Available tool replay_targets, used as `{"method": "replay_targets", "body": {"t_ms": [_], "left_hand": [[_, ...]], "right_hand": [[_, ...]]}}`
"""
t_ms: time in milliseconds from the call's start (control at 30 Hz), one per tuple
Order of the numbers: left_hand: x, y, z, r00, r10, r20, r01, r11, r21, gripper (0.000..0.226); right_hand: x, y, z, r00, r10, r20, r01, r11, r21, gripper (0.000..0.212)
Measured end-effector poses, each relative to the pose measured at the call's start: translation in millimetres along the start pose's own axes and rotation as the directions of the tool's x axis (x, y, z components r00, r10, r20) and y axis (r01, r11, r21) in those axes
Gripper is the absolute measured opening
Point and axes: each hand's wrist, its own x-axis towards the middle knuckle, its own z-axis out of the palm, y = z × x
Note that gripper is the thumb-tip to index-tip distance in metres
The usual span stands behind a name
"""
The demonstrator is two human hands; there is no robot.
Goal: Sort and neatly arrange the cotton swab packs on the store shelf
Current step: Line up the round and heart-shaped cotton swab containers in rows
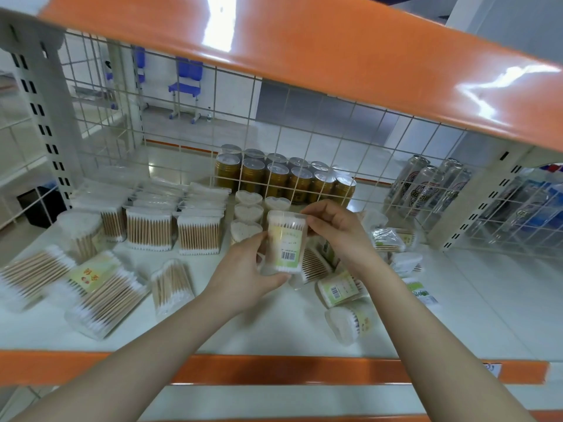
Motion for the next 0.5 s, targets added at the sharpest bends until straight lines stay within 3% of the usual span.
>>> {"method": "replay_targets", "body": {"t_ms": [500], "left_hand": [[0.8, -4.5, -0.8, 0.998, -0.035, -0.052, 0.034, 0.999, -0.021, 0.068]], "right_hand": [[4.0, 6.9, 3.8, 1.0, 0.016, -0.019, -0.016, 1.0, -0.017, 0.024]]}}
